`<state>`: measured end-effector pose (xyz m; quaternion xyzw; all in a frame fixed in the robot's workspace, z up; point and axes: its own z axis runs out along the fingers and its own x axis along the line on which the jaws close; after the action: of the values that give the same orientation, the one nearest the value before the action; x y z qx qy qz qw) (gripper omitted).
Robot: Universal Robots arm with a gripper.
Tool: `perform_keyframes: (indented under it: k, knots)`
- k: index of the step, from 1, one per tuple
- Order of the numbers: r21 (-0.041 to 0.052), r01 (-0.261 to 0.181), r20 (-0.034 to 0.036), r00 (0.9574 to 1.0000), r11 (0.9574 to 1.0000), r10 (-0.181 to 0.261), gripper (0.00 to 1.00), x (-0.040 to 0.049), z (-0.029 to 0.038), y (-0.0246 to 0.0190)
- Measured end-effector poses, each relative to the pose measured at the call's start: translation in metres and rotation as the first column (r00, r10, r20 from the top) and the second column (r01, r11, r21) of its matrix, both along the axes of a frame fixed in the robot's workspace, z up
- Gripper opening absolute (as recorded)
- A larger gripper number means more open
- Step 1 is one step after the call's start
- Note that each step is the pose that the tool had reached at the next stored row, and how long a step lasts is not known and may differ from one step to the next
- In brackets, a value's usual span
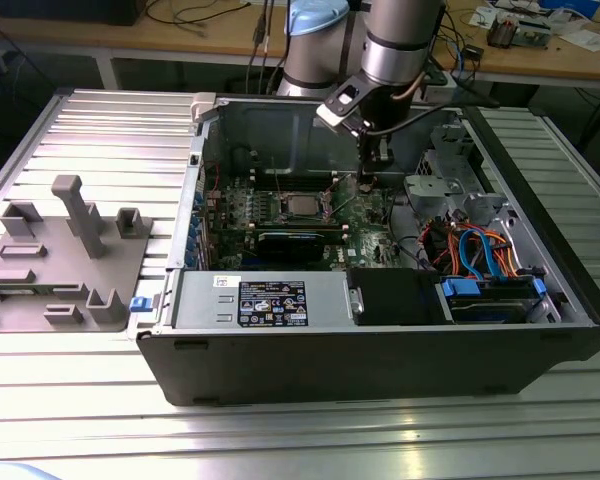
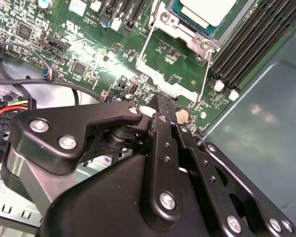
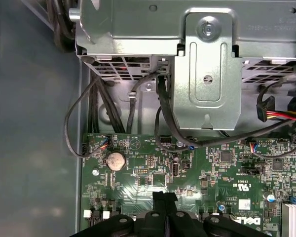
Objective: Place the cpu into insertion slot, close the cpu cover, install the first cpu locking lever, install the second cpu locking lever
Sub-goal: 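Close the cpu cover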
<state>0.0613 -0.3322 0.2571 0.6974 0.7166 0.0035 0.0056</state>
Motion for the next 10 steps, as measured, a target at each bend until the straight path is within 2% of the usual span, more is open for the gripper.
perform_keyframes:
  k: [4, 7, 10]
  knots:
    - [-0.0001, 0.0, 0.0, 1.0, 1.0, 0.0, 0.11, 0.0007, -0.0052, 0.0]
    - [0.0, 0.0, 0.0, 1.0, 1.0, 0.0, 0.11, -0.0002, -0.0057, 0.0]
    - [0.0001, 0.0, 0.0, 1.0, 1.0, 0.0, 0.11, -0.0091, -0.0057, 0.0]
